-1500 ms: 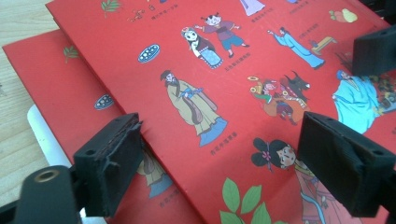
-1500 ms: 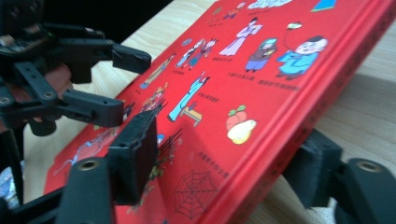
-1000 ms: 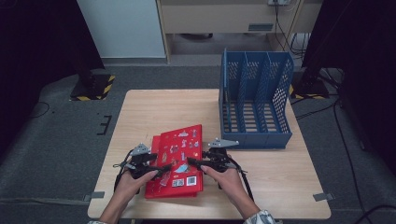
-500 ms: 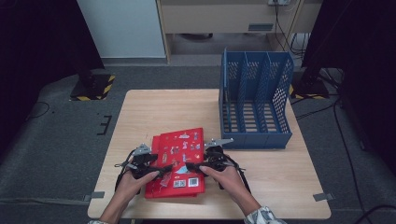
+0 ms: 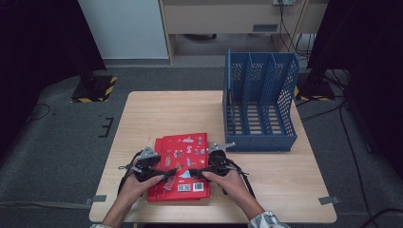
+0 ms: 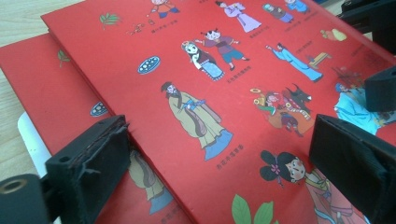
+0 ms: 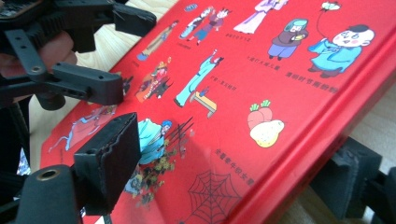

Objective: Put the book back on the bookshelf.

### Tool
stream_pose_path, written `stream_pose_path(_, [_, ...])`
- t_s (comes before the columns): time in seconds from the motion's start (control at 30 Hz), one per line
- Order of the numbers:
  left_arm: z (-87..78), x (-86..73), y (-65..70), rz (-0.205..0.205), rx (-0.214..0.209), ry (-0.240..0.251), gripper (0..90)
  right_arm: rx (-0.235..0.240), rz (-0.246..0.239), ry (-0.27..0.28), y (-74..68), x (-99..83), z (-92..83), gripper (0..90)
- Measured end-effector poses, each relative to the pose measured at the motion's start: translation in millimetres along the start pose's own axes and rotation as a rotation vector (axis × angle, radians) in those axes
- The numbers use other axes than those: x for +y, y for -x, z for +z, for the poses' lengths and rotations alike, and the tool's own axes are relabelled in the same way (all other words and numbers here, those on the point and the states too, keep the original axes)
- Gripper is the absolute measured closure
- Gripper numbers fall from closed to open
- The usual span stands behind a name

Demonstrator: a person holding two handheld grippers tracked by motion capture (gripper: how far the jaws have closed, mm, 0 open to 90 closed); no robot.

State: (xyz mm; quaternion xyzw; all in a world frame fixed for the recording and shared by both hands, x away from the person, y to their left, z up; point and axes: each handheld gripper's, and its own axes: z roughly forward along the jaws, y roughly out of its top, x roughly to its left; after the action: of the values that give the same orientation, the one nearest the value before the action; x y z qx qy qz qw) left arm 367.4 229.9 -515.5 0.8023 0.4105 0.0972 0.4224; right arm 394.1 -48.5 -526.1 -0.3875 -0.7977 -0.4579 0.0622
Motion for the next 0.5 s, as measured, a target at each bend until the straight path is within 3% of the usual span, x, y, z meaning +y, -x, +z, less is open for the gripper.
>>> stream_pose_path(0.17, [0.8,1.3,-1.8,-0.012,-0.005,0.004,2.2,-0.009,0.009,-0.024,1.5,-1.8,2.0,14.1])
stream_pose_path(0.23, [-0.6,0.9,-3.6,-0.003,-0.003,0.009,6.7,-0.008,0.013,-0.027,1.3,-2.0,2.7,12.7])
stream_pose_path(0.3, [-1.9,1.2,-6.2,-0.044,-0.009,0.024,10.4,-0.009,0.006,-0.03,2.1,-2.0,4.1,10.3])
stream_pose_path(0.5, [-1.6,2.5,-4.6,0.001,0.022,0.011,19.1,-0.012,0.004,-0.025,3.2,-1.1,7.1,6.5])
